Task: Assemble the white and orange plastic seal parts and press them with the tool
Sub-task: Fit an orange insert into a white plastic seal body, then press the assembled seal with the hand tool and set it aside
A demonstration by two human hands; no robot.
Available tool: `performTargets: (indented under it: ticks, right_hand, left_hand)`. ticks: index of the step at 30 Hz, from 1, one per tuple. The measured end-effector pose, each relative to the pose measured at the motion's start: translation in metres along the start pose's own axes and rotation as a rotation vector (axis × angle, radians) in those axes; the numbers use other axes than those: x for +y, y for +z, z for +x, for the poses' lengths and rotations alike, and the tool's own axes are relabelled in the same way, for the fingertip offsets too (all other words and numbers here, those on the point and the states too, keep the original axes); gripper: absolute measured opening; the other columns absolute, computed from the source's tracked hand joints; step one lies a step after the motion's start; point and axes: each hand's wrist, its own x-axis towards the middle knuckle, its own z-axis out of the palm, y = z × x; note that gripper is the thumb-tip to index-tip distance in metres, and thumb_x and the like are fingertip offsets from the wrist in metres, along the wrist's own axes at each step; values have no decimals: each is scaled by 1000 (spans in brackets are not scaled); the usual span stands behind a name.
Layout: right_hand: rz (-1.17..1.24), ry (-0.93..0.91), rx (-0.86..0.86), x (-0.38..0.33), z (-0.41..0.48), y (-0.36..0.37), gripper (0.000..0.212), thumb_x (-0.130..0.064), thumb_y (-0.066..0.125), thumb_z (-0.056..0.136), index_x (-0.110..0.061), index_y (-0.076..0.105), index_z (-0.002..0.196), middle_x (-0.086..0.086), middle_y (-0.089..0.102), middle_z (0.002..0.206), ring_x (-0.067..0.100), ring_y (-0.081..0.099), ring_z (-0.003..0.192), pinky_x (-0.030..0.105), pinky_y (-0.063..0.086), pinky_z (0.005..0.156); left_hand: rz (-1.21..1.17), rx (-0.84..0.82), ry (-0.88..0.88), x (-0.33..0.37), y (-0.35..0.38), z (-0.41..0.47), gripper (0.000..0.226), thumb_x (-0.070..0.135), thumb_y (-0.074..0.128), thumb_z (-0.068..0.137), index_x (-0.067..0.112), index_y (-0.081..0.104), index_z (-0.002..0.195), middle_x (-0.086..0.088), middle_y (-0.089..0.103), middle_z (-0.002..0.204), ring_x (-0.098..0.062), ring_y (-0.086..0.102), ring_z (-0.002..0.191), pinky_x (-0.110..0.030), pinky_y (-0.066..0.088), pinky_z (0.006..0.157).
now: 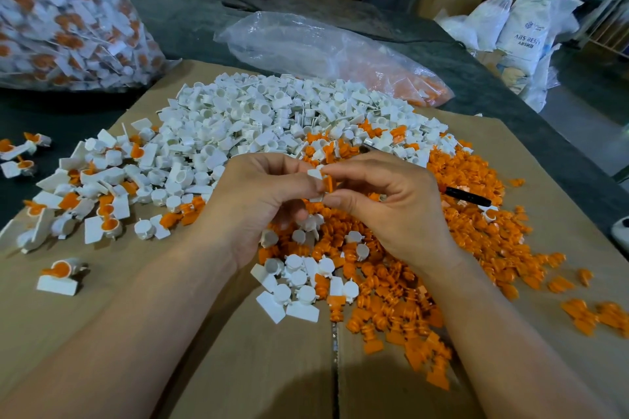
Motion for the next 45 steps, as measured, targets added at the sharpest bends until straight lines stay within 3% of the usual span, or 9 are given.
performTargets:
  ticks: [20, 25, 27, 30, 33, 36, 38, 42, 45]
  right_hand:
    - [-36, 11, -4, 0, 0, -1, 37, -10, 73, 69, -13, 61, 105, -6, 64, 86, 6, 63, 79, 16, 50, 72]
    - [-113, 325, 16, -2, 6, -25, 31, -49, 67, 64, -40, 60, 92, -21, 62, 89, -6, 60, 83, 8, 46, 74]
    - [-310, 484, 30, 8, 9, -47, 24, -48, 68, 70, -40, 61, 91, -24, 60, 90, -7, 58, 87, 6, 42, 68]
    - [-539, 724, -110, 24, 8, -73, 47, -42, 70, 74, -24, 59, 116, -9, 58, 115, 6, 52, 103, 17, 37, 78]
    - [-676, 851, -327, 27, 6, -78, 75, -55, 68, 66, -19, 48, 128, 3, 49, 132, 20, 46, 118, 31, 37, 89]
    - [-770, 897, -522, 21, 8, -74, 107, -80, 49, 43, -21, 41, 132, 2, 47, 134, 22, 44, 120, 37, 38, 97]
    - [-815, 907, -600, 20, 8, -72, 123, -82, 43, 30, -23, 34, 137, 2, 43, 139, 23, 40, 125, 42, 34, 102]
    - [-838, 905, -563, 22, 7, -71, 106, -74, 61, 48, -24, 34, 138, 3, 40, 139, 23, 37, 126, 37, 36, 99]
    - [-877, 868, -484, 22, 7, -69, 87, -61, 69, 62, -24, 41, 135, 4, 42, 122, 23, 39, 118, 37, 38, 93]
  left_hand:
    - [-40, -15, 14, -2, 1, 1, 18, -8, 66, 73, 6, 65, 61, -6, 62, 50, -10, 55, 38, -15, 44, 37]
    - [-83, 28, 42, -1, 1, 3, 16, -9, 65, 73, 4, 62, 64, -3, 61, 49, -10, 54, 38, -16, 43, 37]
    - [-96, 39, 46, -1, 0, 3, 19, -10, 65, 73, 6, 61, 62, -3, 60, 48, -10, 54, 38, -15, 42, 37]
    - [-107, 36, 46, -2, -1, 3, 19, -10, 64, 73, 5, 60, 62, -3, 60, 48, -10, 54, 38, -15, 42, 36]
    - [-102, 27, 49, -2, -1, 2, 16, -9, 65, 74, 4, 61, 64, -2, 61, 48, -10, 55, 38, -15, 42, 37]
    - [-101, 29, 47, -2, -1, 2, 15, -8, 65, 74, 4, 61, 66, -2, 61, 49, -10, 55, 38, -15, 42, 37]
    - [-105, 30, 45, -2, -1, 3, 15, -8, 65, 74, 4, 62, 66, -2, 61, 49, -10, 55, 38, -15, 42, 37]
    - [-102, 28, 52, -3, -1, 3, 15, -8, 65, 74, 5, 62, 65, -2, 61, 50, -10, 55, 38, -15, 42, 37]
    - [-106, 25, 56, -3, -1, 4, 20, -8, 65, 73, 8, 63, 61, -2, 61, 49, -10, 55, 38, -15, 42, 37]
